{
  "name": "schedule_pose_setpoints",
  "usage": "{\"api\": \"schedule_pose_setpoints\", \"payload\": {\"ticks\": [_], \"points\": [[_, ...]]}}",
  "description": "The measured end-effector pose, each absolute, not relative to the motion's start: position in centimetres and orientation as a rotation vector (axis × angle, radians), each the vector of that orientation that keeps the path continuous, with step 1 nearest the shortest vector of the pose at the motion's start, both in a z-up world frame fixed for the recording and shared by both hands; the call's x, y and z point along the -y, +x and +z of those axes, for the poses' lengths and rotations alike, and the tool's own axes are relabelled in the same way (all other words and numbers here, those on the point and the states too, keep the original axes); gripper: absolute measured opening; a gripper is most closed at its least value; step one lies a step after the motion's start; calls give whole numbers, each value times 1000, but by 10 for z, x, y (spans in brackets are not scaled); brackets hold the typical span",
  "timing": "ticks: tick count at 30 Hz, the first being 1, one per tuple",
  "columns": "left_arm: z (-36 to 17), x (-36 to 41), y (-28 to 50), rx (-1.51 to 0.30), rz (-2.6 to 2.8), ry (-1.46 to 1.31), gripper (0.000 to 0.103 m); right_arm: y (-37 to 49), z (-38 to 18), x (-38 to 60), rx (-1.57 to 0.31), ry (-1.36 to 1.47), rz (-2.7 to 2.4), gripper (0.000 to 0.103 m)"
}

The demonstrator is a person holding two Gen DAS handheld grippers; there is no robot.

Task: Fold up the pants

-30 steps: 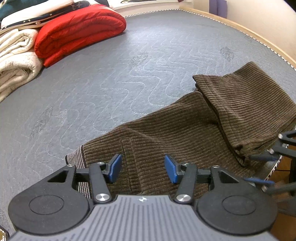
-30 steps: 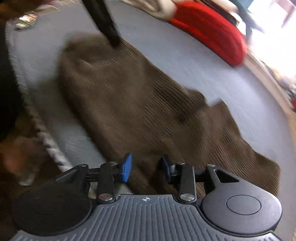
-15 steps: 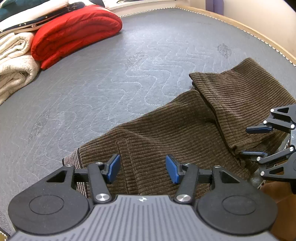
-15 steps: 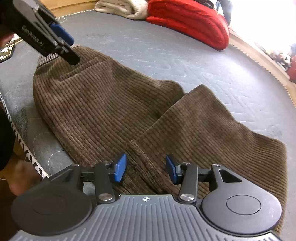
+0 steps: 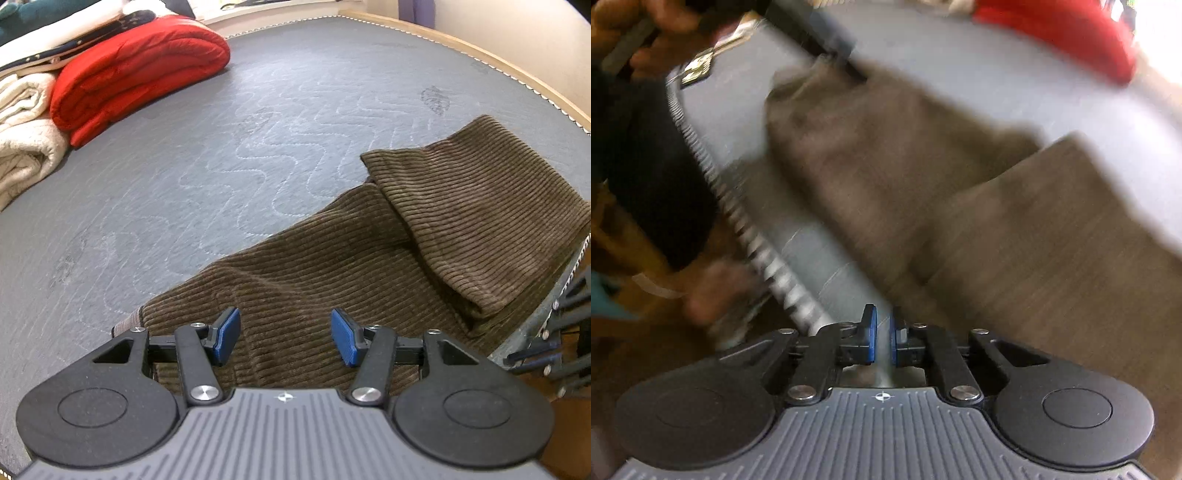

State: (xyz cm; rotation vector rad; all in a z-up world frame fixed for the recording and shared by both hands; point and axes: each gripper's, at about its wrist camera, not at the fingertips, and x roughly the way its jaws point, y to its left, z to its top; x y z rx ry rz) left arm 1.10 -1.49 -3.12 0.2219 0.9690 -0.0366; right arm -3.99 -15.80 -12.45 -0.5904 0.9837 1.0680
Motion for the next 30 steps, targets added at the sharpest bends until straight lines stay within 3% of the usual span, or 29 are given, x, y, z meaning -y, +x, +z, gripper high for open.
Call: {"api": "schedule_pose_setpoints", "payload": {"ticks": [3, 5, 7, 13, 17, 22, 26, 27, 28, 30], "points": [[-28, 21, 15, -960, -48, 219, 61, -45, -100, 168, -905, -484, 1047, 11], [-27, 25, 17, -953, -57, 217, 62, -35, -77, 186, -858, -302, 1013, 35], [-27, 30, 18, -951, -67, 223, 63, -25, -61, 207, -793, -181, 914, 50], [-27, 40, 23, -949, -88, 201, 64, 20, -61, 287, -715, 36, 265, 58], [-22, 46, 24, -930, -103, 200, 64, 39, -96, 335, -850, 163, -71, 64], [-20, 49, 26, -927, -113, 194, 64, 48, -132, 367, -992, 461, -107, 70], [-20, 50, 26, -926, -120, 196, 65, 49, -128, 360, -988, 431, -95, 69], [-20, 50, 25, -926, -121, 194, 65, 48, -124, 357, -978, 415, -90, 65], [-20, 49, 25, -926, -121, 190, 65, 47, -120, 360, -968, 404, -83, 50], [-18, 47, 24, -927, -126, 163, 65, 47, -112, 360, -944, 384, -71, 36]]}}
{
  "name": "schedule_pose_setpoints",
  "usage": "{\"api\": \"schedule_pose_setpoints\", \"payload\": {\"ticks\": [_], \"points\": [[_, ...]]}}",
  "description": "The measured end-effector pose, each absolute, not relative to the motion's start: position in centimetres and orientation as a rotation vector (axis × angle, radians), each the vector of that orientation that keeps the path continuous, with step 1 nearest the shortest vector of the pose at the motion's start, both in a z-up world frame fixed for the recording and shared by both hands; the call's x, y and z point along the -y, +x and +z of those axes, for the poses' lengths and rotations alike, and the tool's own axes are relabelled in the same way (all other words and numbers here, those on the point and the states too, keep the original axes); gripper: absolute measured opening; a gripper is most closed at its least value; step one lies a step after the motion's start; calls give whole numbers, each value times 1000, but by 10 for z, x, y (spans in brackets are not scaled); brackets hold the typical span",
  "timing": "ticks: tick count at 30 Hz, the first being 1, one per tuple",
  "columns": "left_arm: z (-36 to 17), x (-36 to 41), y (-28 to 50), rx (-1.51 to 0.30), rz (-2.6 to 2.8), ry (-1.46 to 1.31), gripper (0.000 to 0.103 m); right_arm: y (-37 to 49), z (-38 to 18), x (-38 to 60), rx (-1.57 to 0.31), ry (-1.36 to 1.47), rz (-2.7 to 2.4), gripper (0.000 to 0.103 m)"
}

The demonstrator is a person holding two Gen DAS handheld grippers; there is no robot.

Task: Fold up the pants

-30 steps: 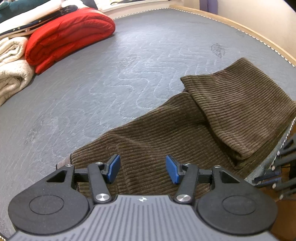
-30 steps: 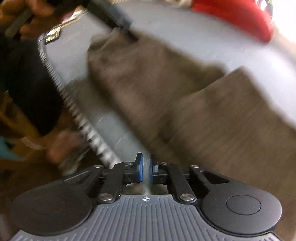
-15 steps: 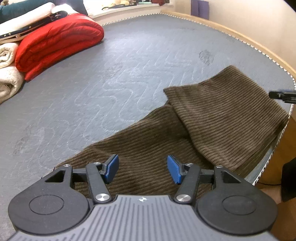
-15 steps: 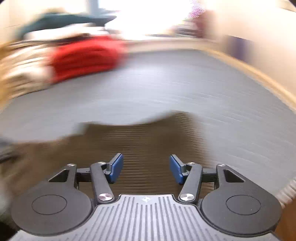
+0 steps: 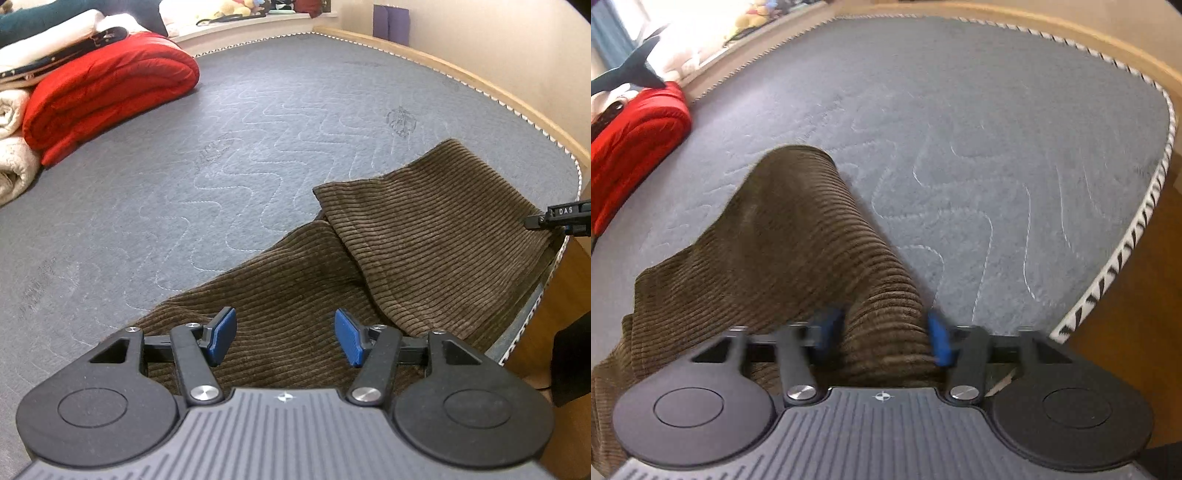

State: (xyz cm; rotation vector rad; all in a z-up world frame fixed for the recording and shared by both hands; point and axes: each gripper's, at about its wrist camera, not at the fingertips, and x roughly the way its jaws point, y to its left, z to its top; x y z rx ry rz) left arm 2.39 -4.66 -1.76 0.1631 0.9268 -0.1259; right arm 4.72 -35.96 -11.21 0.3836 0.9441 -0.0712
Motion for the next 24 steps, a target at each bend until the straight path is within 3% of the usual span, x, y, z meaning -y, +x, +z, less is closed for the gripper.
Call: {"api": "schedule_pose_setpoints", "payload": {"ticks": [4, 6, 9, 12, 16, 19, 20, 21, 23, 24], "points": [[-12, 39, 26, -917, -137, 72, 70, 31, -69, 332, -824, 194, -20, 26], [-5, 36, 27, -881, -128, 24, 85, 13, -38, 295, -698, 36, 68, 25], [11, 30, 30, -812, -176, -95, 87, -19, -7, 234, -544, -146, 236, 25], [21, 17, 35, -794, -303, -324, 101, -56, 2, 175, -447, -303, 378, 24], [16, 7, 43, -838, -439, -578, 101, -98, -3, 114, -372, -435, 530, 24], [8, 5, 49, -909, -387, -586, 101, -120, -13, 82, -364, -481, 613, 24], [2, 3, 50, -943, -333, -557, 93, -125, -14, 74, -362, -491, 631, 23], [-4, 1, 51, -976, -288, -531, 65, -128, -16, 68, -368, -492, 649, 23], [-14, -5, 51, -1035, -218, -458, 26, -130, -18, 60, -388, -489, 663, 22], [-16, -9, 50, -1042, -210, -441, 21, -129, -19, 58, -402, -486, 672, 22]]}}
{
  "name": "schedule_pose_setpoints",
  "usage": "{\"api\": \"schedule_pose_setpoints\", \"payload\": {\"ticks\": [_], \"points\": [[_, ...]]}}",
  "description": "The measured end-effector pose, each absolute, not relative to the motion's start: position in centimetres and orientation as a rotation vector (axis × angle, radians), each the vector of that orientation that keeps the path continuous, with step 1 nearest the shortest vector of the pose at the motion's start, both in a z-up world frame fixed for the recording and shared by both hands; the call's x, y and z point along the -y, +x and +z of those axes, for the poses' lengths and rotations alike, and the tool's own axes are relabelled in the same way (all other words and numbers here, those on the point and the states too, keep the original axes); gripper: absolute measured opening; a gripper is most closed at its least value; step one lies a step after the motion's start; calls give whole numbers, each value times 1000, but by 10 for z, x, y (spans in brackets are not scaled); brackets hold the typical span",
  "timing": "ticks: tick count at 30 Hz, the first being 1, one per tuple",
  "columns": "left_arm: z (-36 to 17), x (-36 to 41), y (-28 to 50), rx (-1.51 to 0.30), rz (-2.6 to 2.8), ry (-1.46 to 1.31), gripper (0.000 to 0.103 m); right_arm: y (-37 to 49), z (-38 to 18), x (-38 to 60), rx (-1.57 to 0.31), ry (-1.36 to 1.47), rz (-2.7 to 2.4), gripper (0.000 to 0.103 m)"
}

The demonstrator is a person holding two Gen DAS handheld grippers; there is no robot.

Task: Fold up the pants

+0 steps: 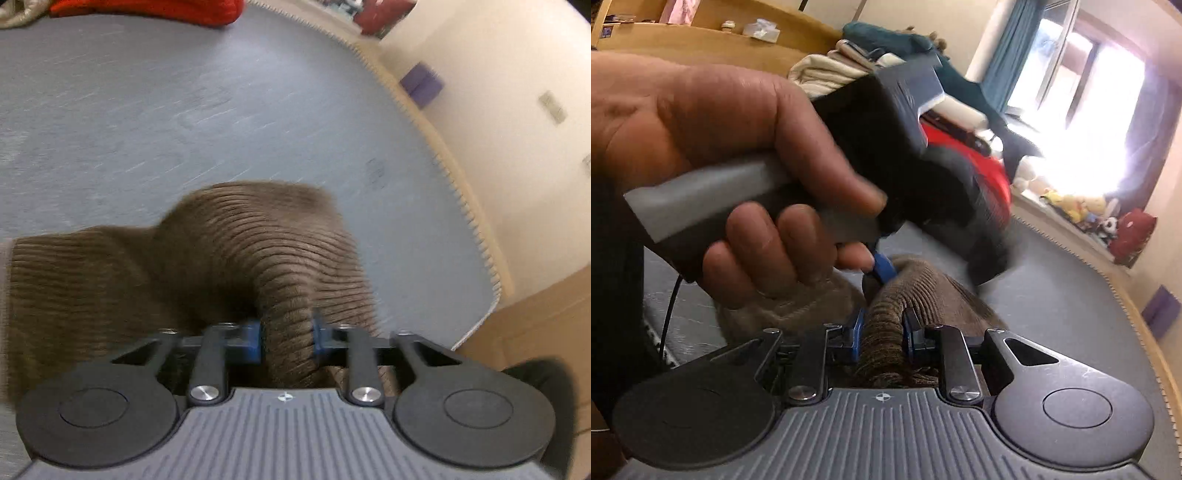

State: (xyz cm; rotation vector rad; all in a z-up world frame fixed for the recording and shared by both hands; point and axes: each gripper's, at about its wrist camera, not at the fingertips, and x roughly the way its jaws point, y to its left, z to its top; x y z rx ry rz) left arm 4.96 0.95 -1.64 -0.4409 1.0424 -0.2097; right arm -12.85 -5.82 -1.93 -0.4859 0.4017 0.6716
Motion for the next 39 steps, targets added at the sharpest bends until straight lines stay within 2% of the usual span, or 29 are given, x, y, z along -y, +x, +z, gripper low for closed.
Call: {"api": "schedule_pose_setpoints", "payload": {"ticks": [4, 6, 8, 10, 11, 13, 14, 15, 17, 22, 25, 26, 29, 34, 39], "points": [[-5, -23, 37, -965, -201, -354, 19, -120, -17, 51, -446, -477, 762, 28], [2, -41, 27, -928, -157, -346, 18, -114, -4, 53, -486, -376, 844, 35], [4, -66, 19, -912, -76, -343, 18, -97, 10, 66, -550, -192, 946, 51], [0, -98, 11, -928, 11, -388, 19, -75, 20, 79, -623, -19, 997, 57], [-5, -113, 7, -944, 49, -420, 22, -63, 24, 86, -649, 33, 988, 58], [-13, -141, -2, -965, 169, -439, 41, -37, 26, 97, -682, 85, 932, 59], [-14, -154, -7, -958, 243, -444, 60, -21, 26, 102, -693, 88, 889, 59], [-15, -165, -14, -946, 294, -460, 71, -4, 23, 107, -707, 80, 850, 60], [-17, -181, -23, -934, 330, -507, 77, 23, 13, 111, -764, 82, 800, 67], [-18, -180, -24, -991, 297, -537, 80, 79, -17, 109, -953, 87, 694, 67], [-2, -168, -9, -1023, 202, -425, 92, 103, -39, 96, -1078, 92, 641, 67], [3, -163, -2, -1029, 179, -378, 102, 107, -45, 96, -1099, 108, 642, 67], [-6, -159, 12, -1076, 116, -317, 103, 108, -67, 100, -1152, 136, 609, 70], [-67, -172, 31, -1241, 132, -538, 102, 105, -108, 101, -1271, 267, 599, 70], [-83, -182, 46, -1243, 160, -598, 102, 107, -118, 82, -1252, 183, 616, 83]]}}
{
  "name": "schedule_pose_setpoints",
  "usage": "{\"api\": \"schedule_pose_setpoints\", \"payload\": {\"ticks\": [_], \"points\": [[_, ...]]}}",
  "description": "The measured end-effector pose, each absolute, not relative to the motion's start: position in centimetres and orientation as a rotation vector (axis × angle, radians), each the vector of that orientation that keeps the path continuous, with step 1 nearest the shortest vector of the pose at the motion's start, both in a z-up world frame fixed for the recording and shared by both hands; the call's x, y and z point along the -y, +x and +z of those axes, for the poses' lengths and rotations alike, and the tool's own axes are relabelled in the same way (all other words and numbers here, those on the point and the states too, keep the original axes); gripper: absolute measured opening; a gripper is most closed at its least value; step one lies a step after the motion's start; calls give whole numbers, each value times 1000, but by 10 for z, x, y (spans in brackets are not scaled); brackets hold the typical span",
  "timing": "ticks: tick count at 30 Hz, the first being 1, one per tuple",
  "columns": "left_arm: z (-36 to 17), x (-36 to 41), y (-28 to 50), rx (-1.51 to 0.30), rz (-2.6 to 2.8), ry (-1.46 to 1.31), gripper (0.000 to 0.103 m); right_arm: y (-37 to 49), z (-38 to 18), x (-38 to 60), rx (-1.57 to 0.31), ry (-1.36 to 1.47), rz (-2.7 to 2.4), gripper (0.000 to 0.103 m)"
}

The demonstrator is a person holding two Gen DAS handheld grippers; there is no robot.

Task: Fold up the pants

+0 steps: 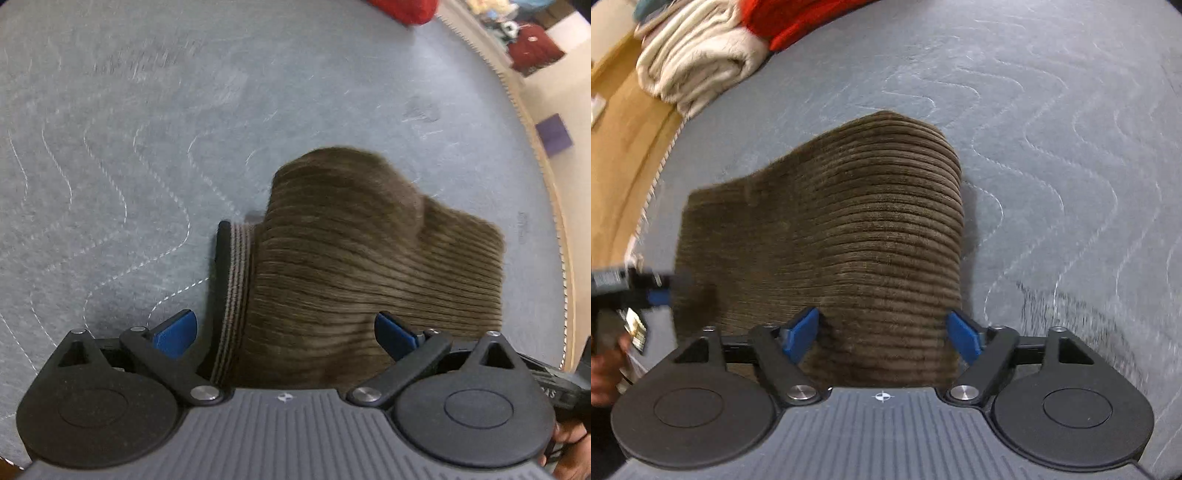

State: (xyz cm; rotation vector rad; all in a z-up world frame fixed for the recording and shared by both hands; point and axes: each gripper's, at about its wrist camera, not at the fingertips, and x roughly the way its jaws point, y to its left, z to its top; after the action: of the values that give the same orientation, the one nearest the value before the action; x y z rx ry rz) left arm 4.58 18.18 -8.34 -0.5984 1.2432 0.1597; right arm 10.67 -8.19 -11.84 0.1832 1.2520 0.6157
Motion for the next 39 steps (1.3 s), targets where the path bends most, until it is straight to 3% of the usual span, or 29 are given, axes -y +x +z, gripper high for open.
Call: {"api": "schedule_pose_setpoints", "payload": {"ticks": [10, 13, 15, 17, 19, 23, 27, 34, 36, 38, 39], "points": [[-125, -168, 71, -1281, 72, -589, 103, 124, -135, 79, -1304, 231, 564, 83], [-130, -167, 73, -1271, 67, -577, 101, 124, -136, 77, -1298, 223, 577, 76], [-127, -165, 74, -1262, 65, -553, 94, 123, -134, 77, -1287, 226, 589, 67], [-123, -162, 75, -1250, 63, -532, 82, 122, -129, 81, -1267, 254, 611, 50], [-115, -162, 75, -1235, 59, -523, 72, 119, -120, 82, -1225, 262, 635, 45], [-92, -152, 81, -1173, 26, -469, 54, 118, -94, 89, -1116, 253, 680, 41], [-75, -140, 104, -1080, -23, -468, 49, 127, -57, 108, -977, 223, 689, 40], [-39, -119, 151, -902, -76, -494, 51, 182, -11, 142, -845, 155, 691, 41], [-41, -113, 165, -906, -47, -455, 67, 202, -15, 152, -867, 152, 679, 43], [-41, -104, 170, -936, 76, -320, 80, 225, -33, 157, -916, 122, 596, 57], [-40, -100, 169, -932, 147, -225, 80, 232, -41, 159, -913, 73, 494, 61]]}}
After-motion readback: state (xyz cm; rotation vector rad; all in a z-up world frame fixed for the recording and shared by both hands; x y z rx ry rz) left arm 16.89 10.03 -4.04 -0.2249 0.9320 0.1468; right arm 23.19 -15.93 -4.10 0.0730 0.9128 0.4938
